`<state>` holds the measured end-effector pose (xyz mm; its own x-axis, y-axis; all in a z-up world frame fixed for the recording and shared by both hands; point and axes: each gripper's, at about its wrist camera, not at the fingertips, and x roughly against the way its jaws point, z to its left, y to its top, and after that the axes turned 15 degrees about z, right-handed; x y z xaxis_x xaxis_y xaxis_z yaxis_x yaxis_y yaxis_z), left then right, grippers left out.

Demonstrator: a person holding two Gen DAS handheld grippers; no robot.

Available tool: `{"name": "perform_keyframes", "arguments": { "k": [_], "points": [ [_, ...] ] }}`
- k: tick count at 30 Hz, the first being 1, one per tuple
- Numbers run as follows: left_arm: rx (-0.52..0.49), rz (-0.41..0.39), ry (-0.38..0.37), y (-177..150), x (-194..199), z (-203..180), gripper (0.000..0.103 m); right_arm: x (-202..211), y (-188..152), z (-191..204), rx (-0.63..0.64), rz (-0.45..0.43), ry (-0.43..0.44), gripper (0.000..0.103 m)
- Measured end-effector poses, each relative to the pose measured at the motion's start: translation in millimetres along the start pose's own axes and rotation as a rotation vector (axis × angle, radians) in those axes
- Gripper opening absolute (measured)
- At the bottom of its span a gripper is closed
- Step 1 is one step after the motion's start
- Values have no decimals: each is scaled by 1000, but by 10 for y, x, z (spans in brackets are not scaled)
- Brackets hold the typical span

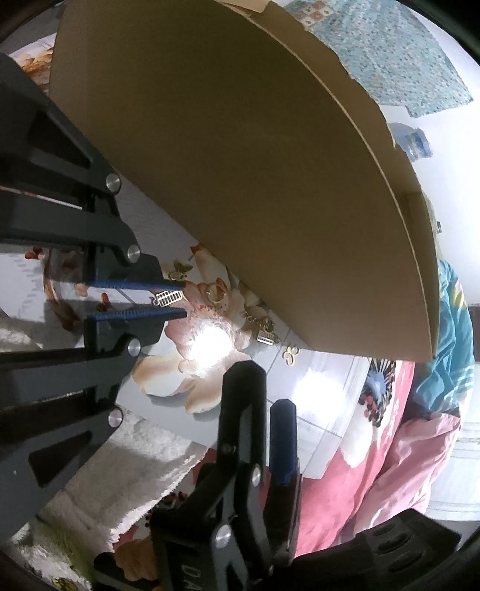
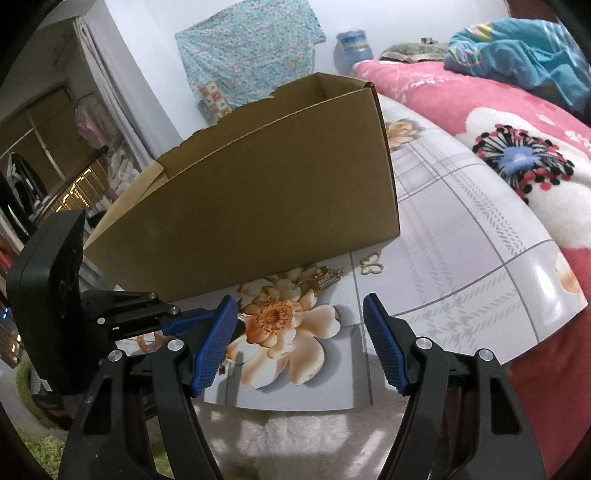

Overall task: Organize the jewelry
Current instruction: 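Lift the charm with the left gripper and carry it over the box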

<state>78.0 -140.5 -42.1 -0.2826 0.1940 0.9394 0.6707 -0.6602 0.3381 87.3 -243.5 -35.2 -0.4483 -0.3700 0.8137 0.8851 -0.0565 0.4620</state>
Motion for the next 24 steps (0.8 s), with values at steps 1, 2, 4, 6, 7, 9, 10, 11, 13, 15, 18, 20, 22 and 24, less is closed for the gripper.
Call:
{"name": "perform_keyframes", "arguments": {
  "k": [1,2,4,6,7,9,10,11,13,15,18,20,22,24],
  "points": [
    [-7,1,2,8,-3,-12,4,1,4,-5,-3,-1,0,64],
    [-12,1,7,8,-1,-18,4,5,4,-10,-4,-2,1,64],
    [-20,-1,16,4,1,-25,4,16,8,-18,-3,-5,-1,64],
    [-21,-3,15,4,0,-29,4,34,10,-20,-1,-10,-6,64],
    [-18,-4,10,-5,5,-22,4,47,6,-19,0,-13,-7,64],
    [-17,-6,6,-30,15,-13,4,59,3,-19,0,-16,-11,64],
    [-16,-8,6,-53,28,-5,4,67,-1,-18,2,-17,-12,64],
    [-14,-13,7,-64,44,2,4,70,0,-13,4,-18,-14,64],
    [-4,-18,8,-94,79,30,4,71,6,7,12,-20,-18,63],
    [11,-25,14,-133,124,82,4,71,17,61,34,-23,-20,61],
    [45,-31,25,-199,184,180,4,35,56,190,84,-15,-16,55],
    [72,-30,27,-253,213,264,4,-14,77,284,122,-4,-10,48],
    [95,-32,27,-305,235,338,4,-94,96,403,172,13,0,42],
    [113,-37,22,-348,249,401,4,-182,112,496,210,31,2,37]
  ]
}}
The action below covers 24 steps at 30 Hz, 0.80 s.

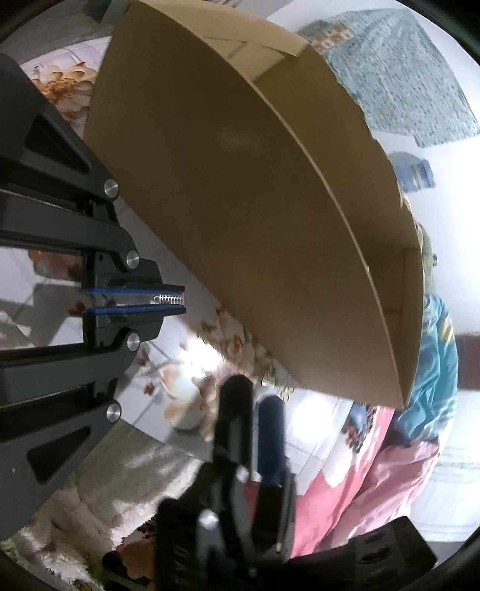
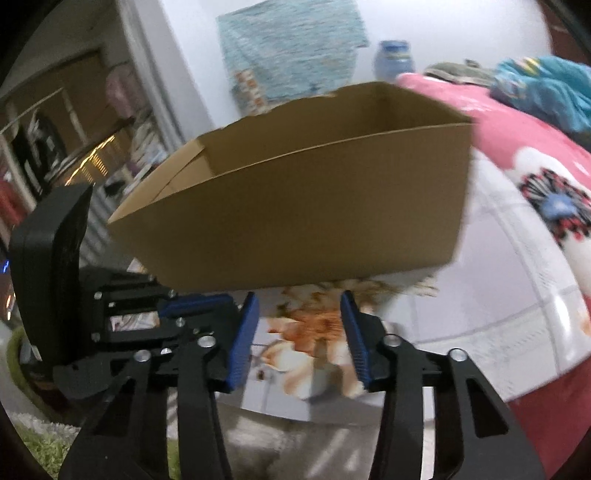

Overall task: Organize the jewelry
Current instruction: 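Lift the charm with the left gripper and carry it over the box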

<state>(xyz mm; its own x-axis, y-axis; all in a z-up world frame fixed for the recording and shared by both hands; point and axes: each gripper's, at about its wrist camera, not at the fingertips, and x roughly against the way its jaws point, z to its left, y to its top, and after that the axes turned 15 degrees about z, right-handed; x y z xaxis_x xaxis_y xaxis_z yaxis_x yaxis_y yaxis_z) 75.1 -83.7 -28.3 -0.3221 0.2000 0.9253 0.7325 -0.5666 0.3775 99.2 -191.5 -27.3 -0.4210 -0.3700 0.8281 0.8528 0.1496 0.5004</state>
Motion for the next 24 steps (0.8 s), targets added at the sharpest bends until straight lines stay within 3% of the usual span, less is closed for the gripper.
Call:
{"name": "perform_keyframes", "arguments": {
  "k": [8,20,24],
  "points": [
    [36,-12,-22,-91,18,160,4,-298,118,184,93,65,-65,20],
    [45,-22,-49,-92,10,215,4,-475,191,320,159,106,-195,7],
    [44,-25,-51,-98,18,220,4,-463,212,338,155,105,-194,6]
  ]
}}
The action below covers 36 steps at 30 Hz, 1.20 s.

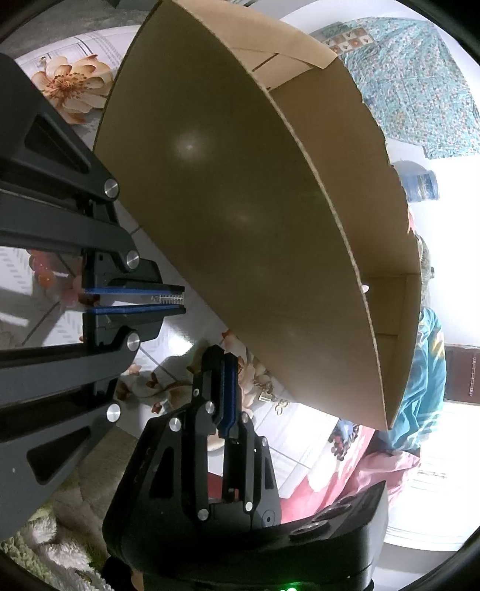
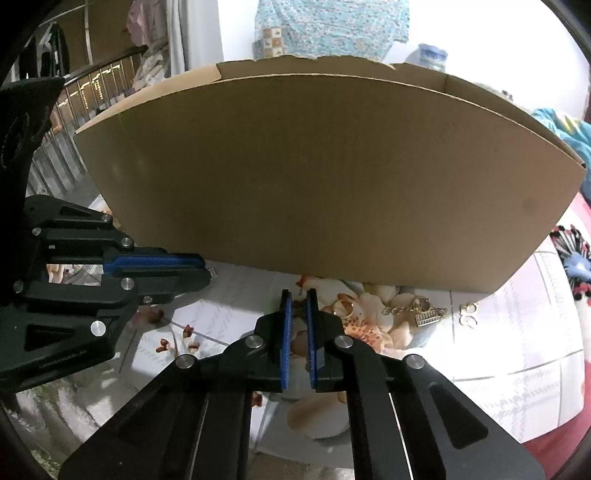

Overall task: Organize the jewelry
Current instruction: 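Lift the charm with the left gripper and carry it over the box, then open the left gripper to drop the charm into the box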

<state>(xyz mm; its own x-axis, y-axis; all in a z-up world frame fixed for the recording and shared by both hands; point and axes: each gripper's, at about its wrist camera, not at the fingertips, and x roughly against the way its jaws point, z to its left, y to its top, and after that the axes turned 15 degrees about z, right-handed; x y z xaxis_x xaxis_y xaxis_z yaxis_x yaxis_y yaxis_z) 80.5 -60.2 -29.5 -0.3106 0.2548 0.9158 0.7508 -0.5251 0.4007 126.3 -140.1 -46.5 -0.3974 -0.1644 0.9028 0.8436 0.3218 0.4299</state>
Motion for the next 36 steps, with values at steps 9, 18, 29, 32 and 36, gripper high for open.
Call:
{"name": "perform_keyframes", "arguments": {
  "k": [9,18,29,32,36],
  "points": [
    [3,-3,3,5,27,2,4,49,-37,-32,2,-3,7,4],
    [-2,-17,10,-16,104,-20,4,185,-171,-80,3,-30,4,4],
    [-17,-152,-90,7,706,-39,4,760,-278,-240,-31,-152,54,4],
    [-6,-210,-133,75,932,4,4,1024,-185,-269,-27,-222,73,4],
    [1,-292,-148,223,1198,104,4,1221,49,-302,-4,-309,107,4]
  ]
}}
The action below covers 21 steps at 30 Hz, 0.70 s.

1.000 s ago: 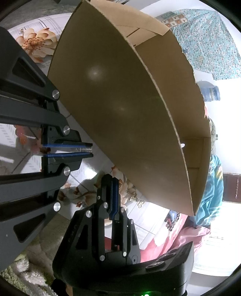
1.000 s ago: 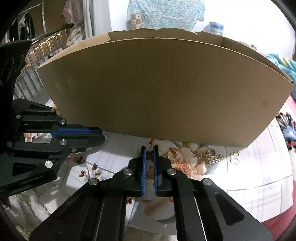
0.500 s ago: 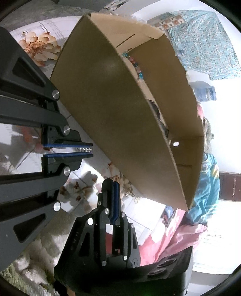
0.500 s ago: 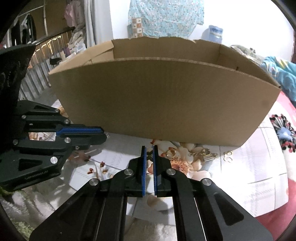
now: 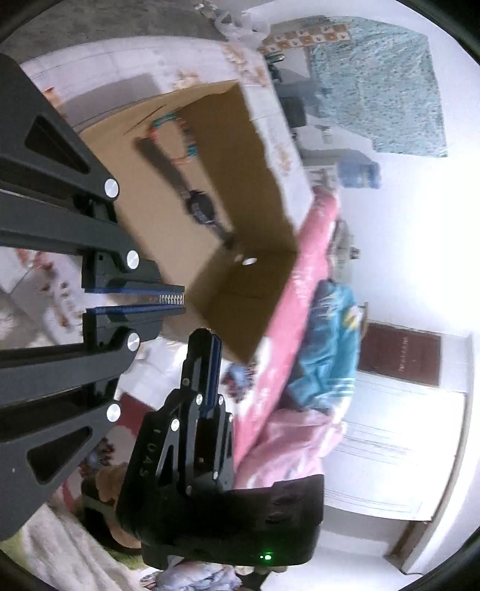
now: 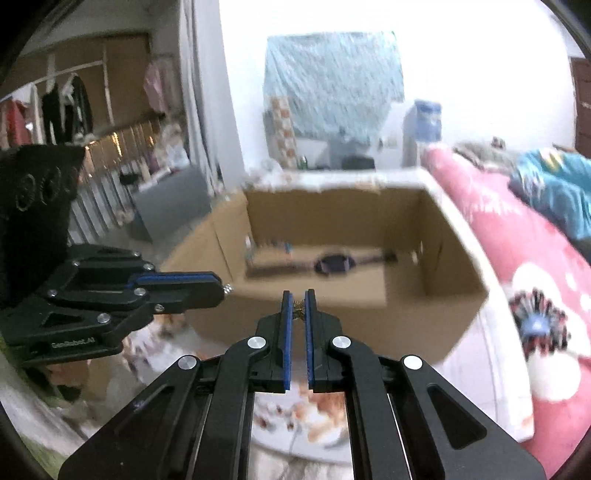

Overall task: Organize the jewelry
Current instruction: 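Open the left gripper to drop the charm into the box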

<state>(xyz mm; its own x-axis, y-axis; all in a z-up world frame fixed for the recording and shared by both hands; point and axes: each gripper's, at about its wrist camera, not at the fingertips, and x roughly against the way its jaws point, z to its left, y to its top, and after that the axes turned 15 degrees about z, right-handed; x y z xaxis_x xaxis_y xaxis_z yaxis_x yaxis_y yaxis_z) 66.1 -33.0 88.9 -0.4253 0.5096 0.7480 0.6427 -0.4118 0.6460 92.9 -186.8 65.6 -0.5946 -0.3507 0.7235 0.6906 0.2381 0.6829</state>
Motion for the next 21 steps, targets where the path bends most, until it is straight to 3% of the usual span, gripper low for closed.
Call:
{"name": "perform_keyframes", "arguments": {
  "k": [3,7,11,14,21],
  "points": [
    [24,14,50,137,-54,133,4,-119,198,-18,0,-3,40,4],
    [76,71,108,228,-307,364,4,-456,359,-154,-26,68,59,4],
    [121,131,120,221,-529,529,4,-685,402,-249,-76,125,55,13],
    [123,129,118,182,-539,544,5,-580,381,-307,-104,96,61,24],
    [151,98,135,131,-441,572,5,-221,267,-508,-148,12,30,28]
  ]
}}
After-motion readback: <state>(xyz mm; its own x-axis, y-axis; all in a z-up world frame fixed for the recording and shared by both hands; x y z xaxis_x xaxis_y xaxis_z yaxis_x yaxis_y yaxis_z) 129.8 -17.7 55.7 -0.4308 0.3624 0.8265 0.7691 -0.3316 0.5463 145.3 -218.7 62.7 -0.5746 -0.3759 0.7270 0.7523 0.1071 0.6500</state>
